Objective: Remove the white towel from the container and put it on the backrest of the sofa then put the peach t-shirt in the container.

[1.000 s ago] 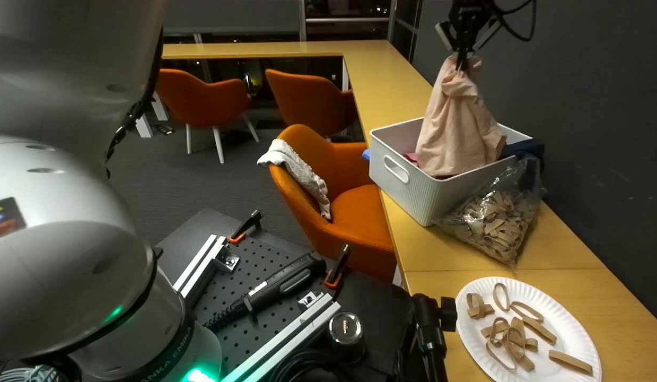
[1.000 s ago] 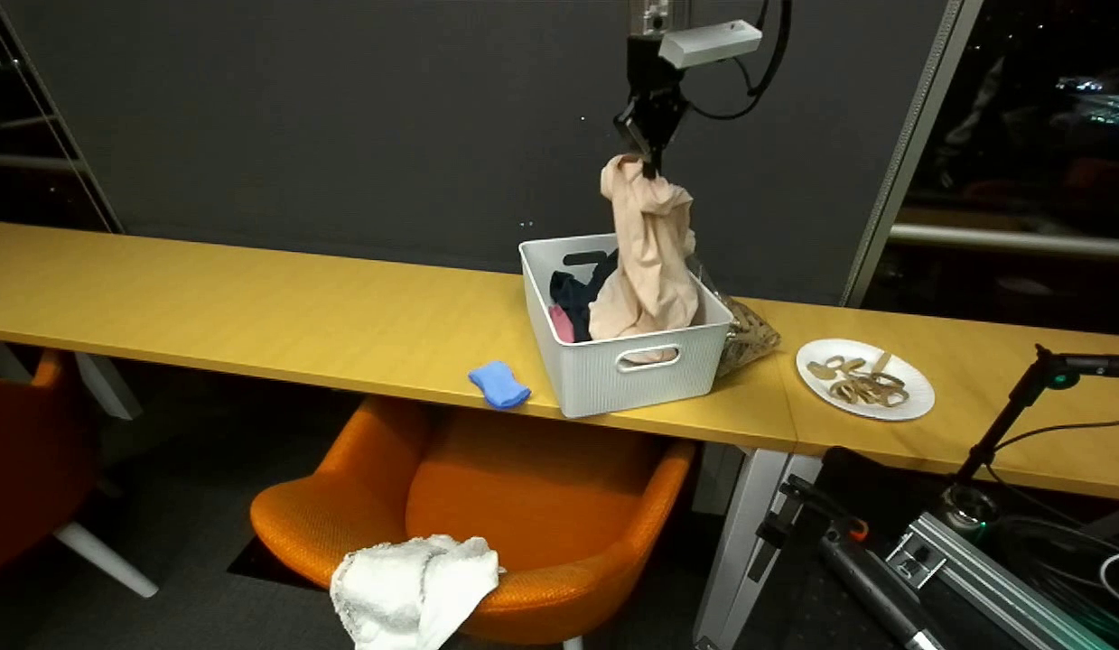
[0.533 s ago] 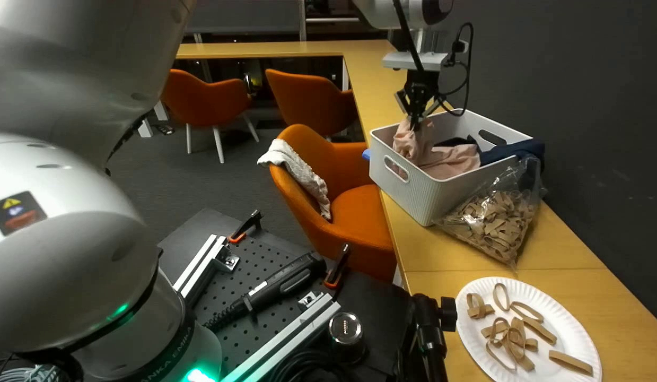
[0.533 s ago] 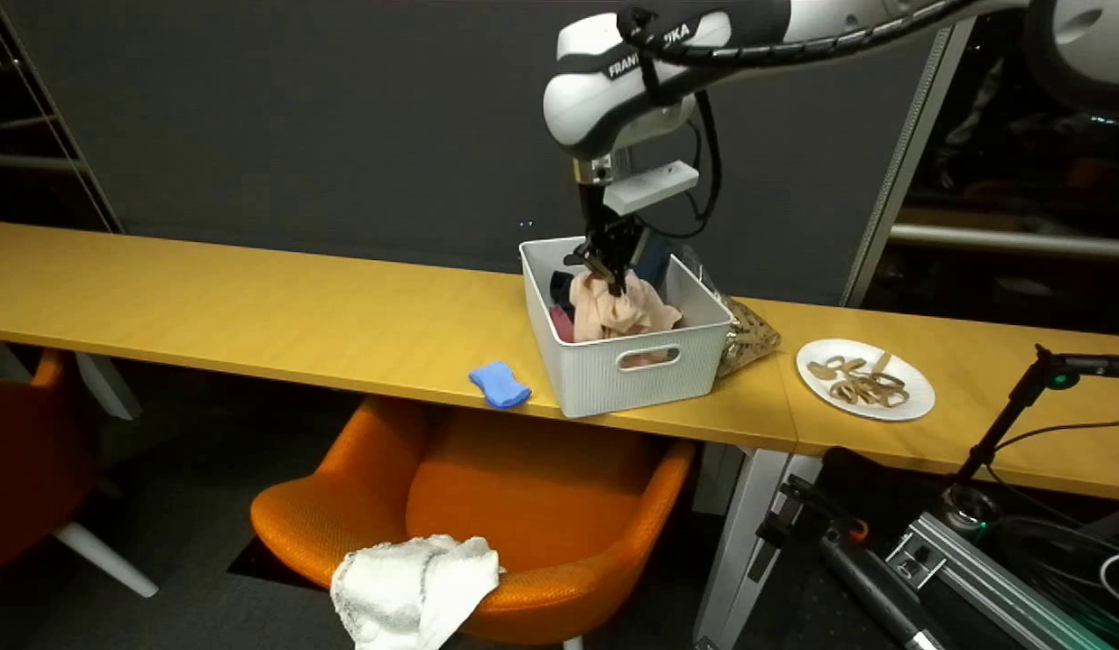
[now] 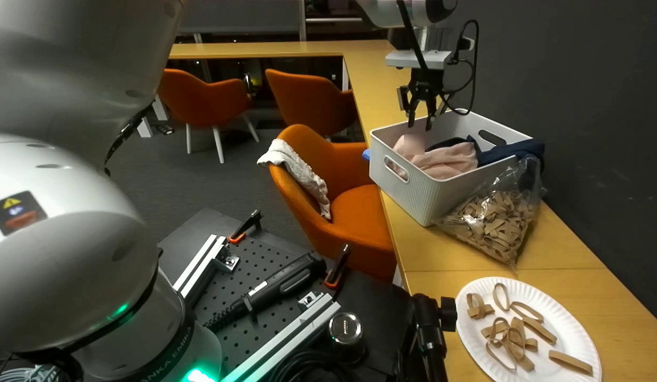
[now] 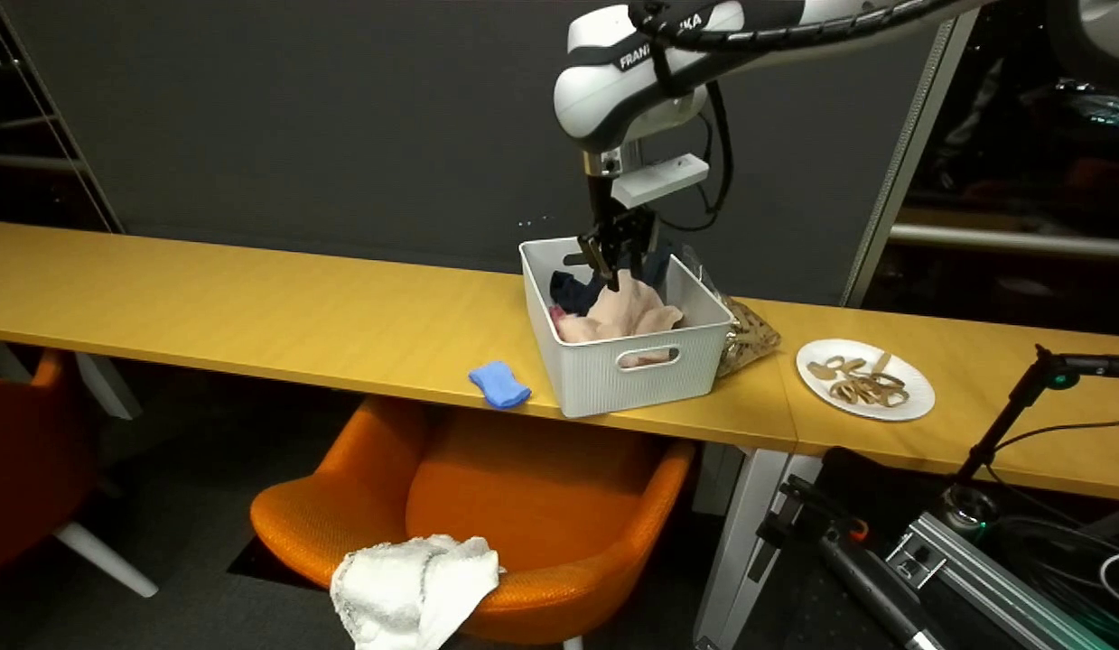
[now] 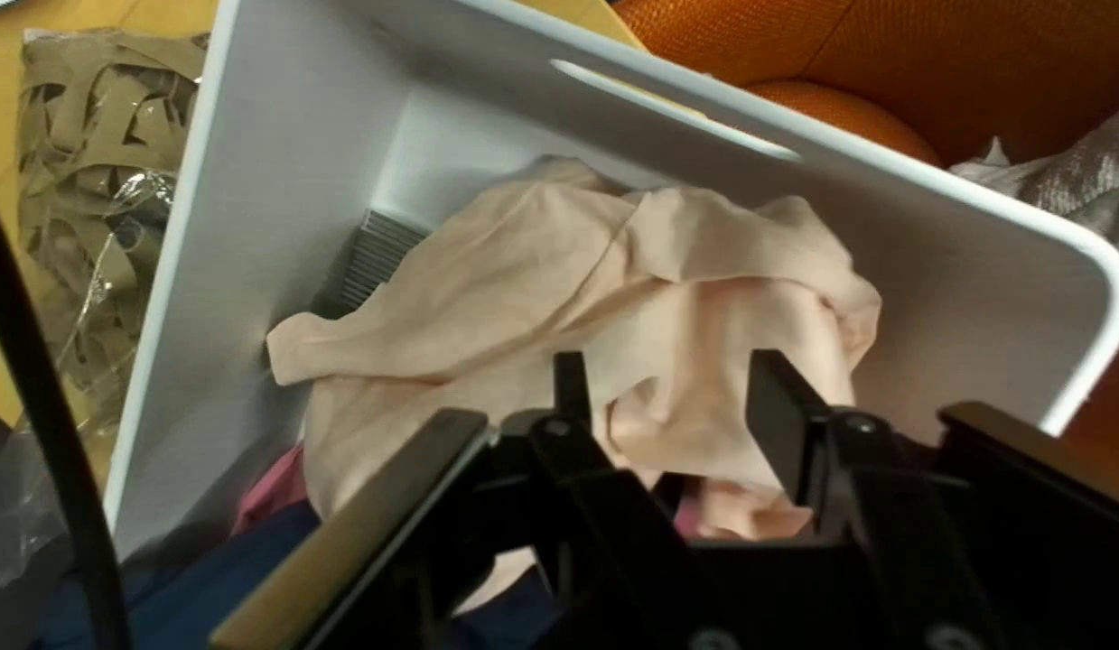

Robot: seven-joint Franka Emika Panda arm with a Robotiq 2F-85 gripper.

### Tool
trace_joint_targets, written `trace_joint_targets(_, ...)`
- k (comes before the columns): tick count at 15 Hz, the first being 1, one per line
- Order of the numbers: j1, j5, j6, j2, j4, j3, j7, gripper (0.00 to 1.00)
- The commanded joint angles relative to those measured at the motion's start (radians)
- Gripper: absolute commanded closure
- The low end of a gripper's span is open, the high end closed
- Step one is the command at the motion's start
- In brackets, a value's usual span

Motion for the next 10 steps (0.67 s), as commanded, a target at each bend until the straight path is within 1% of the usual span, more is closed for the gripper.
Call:
trace_joint_targets(1, 0.017, -0.001, -0.057, -0.148, -0.072, -0.016, 0.017, 0.19)
trace_joint_targets(2, 0.020, -0.008, -0.099, -0.173, -0.074, -0.017, 0.012, 0.12)
trace_joint_targets(3, 0.026, -0.022, -0.135, -0.198, -0.079, -0.021, 0.019, 0.03)
trace_joint_targets(4, 0.026, -0.023, -0.177, -0.216, -0.078, -0.018, 0.015, 0.01)
trace_joint_targets(7, 0.033, -0.030, -0.277, -0.263, -0.098, -0.017, 0.033, 0.00)
trace_joint_targets(10, 0.035, -0.030, -0.302, -0.294, -0.133, -0.016, 0.051, 0.00)
